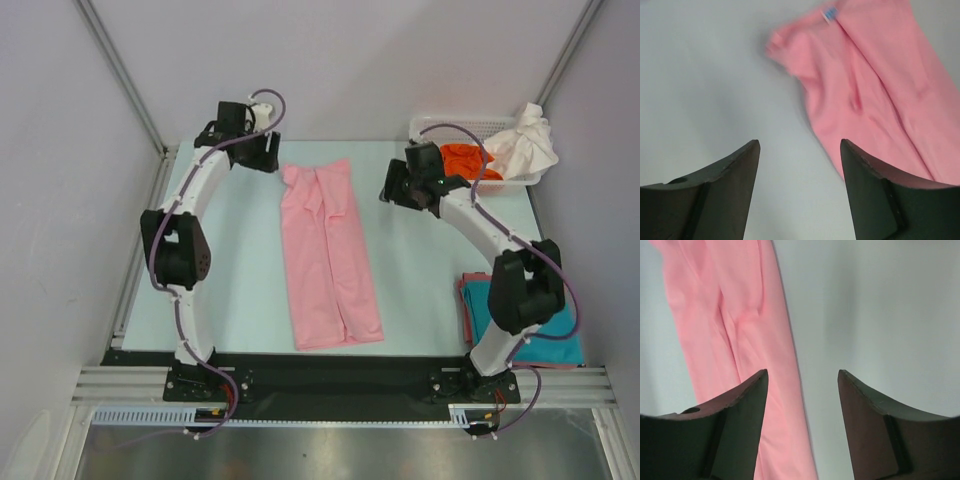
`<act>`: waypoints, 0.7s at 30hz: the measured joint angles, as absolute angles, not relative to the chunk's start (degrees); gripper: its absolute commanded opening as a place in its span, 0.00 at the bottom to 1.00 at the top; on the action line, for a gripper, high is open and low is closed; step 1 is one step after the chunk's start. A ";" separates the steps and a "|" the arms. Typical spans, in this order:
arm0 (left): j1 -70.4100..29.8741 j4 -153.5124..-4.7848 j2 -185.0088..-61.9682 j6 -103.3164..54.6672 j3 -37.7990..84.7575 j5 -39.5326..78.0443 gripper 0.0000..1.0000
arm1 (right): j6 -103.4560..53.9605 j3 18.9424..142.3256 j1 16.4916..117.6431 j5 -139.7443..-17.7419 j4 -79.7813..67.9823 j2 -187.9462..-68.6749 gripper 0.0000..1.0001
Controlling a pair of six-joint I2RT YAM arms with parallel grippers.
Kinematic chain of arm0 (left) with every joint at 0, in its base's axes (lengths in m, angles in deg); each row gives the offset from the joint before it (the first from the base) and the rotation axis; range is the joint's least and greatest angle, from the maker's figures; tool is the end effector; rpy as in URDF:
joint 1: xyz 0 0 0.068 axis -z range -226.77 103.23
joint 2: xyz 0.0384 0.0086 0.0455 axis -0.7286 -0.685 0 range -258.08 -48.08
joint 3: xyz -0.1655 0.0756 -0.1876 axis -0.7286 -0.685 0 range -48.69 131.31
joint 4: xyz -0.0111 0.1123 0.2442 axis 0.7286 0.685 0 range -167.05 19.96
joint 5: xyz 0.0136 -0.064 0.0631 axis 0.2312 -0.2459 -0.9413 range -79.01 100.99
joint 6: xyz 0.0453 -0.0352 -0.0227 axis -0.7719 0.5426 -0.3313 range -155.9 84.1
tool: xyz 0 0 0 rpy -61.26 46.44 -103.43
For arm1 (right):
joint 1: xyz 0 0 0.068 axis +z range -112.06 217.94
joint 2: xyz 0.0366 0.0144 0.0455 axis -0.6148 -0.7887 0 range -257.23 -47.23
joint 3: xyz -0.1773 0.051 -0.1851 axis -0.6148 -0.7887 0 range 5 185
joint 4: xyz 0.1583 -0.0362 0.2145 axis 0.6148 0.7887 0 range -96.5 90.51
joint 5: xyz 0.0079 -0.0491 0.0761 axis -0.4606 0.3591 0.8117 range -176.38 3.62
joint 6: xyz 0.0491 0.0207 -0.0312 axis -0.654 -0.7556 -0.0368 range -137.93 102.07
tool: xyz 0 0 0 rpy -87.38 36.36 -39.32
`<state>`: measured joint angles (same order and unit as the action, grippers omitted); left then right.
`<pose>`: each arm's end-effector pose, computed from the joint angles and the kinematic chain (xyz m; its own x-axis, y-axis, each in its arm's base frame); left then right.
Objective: Fold and stack the t-shirts
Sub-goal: Fold the tshirt
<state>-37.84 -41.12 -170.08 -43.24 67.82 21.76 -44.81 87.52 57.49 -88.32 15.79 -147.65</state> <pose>0.4936 -0.0863 0.2837 -0.6110 0.2229 -0.7596 0.3718 0.9279 -0.0269 0.3934 0.1381 0.2629 -0.6825 0.2371 -0.6913 -0.0018 0.9454 0.3259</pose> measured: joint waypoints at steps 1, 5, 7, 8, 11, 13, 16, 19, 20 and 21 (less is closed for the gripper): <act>-37.18 -39.83 -166.89 -45.07 63.43 23.81 0.71 | -43.93 84.70 58.10 -87.79 18.11 -144.90 0.63; -32.64 -36.53 -152.11 -54.60 42.81 30.02 0.71 | -42.23 72.44 62.72 -85.32 25.51 -136.18 0.62; -29.60 -34.89 -144.83 -59.78 33.39 31.18 0.72 | -42.10 66.65 65.91 -83.68 29.34 -132.35 0.60; -27.57 -34.26 -140.61 -62.82 28.30 31.40 0.72 | -42.12 64.07 67.22 -82.81 31.02 -130.65 0.59; -20.51 -32.03 -128.55 -70.84 15.56 31.92 0.73 | -43.04 57.03 68.97 -80.14 33.65 -124.83 0.57; -14.63 -30.13 -120.70 -75.98 8.32 31.90 0.75 | -44.15 53.05 70.08 -78.40 33.82 -121.05 0.57; -4.20 -32.07 -110.54 -81.51 -1.45 30.46 0.77 | -46.01 47.96 73.05 -75.99 32.47 -117.31 0.57; 5.04 -35.51 -106.89 -84.59 -7.19 28.10 0.77 | -48.02 43.74 75.74 -73.22 30.28 -116.55 0.57; 6.44 -36.95 -107.52 -85.36 -8.20 27.57 0.77 | -48.59 42.54 76.09 -72.49 29.36 -116.68 0.57; 8.74 -38.41 -108.90 -85.81 -8.70 26.96 0.77 | -49.18 41.53 76.16 -71.86 28.62 -116.86 0.57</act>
